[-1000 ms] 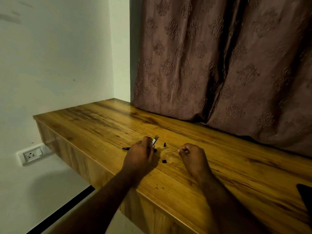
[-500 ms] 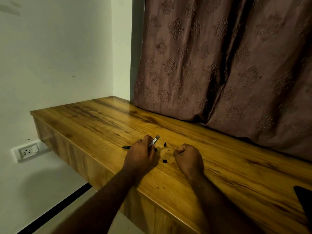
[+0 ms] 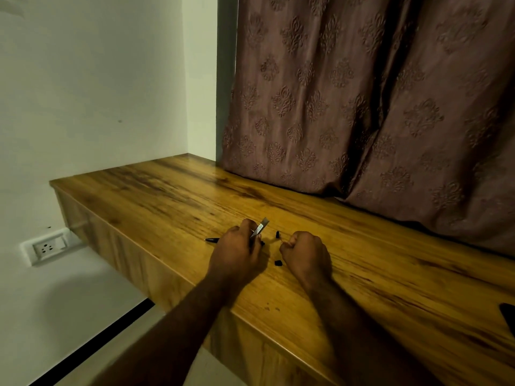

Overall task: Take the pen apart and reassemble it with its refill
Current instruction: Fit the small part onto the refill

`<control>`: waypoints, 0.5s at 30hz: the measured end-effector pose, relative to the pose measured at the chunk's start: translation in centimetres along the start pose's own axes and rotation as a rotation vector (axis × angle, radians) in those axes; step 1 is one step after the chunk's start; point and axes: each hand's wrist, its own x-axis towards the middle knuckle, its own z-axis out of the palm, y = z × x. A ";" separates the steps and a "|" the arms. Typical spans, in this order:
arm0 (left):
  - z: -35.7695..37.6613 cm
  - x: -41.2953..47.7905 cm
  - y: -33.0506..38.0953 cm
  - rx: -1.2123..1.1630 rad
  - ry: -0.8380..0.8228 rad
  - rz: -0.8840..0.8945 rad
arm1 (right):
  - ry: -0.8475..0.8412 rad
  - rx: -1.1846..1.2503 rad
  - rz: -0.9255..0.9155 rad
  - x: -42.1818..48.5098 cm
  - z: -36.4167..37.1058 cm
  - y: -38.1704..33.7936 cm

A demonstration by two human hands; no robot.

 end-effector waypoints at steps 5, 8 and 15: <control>0.0 -0.1 0.0 0.003 -0.003 -0.007 | -0.004 0.010 -0.005 0.0 0.1 0.1; -0.1 -0.2 0.1 0.019 -0.006 -0.004 | -0.008 0.013 -0.006 0.1 0.1 0.2; -0.3 -0.3 0.2 0.007 0.002 0.000 | -0.003 0.321 0.025 0.1 -0.7 1.3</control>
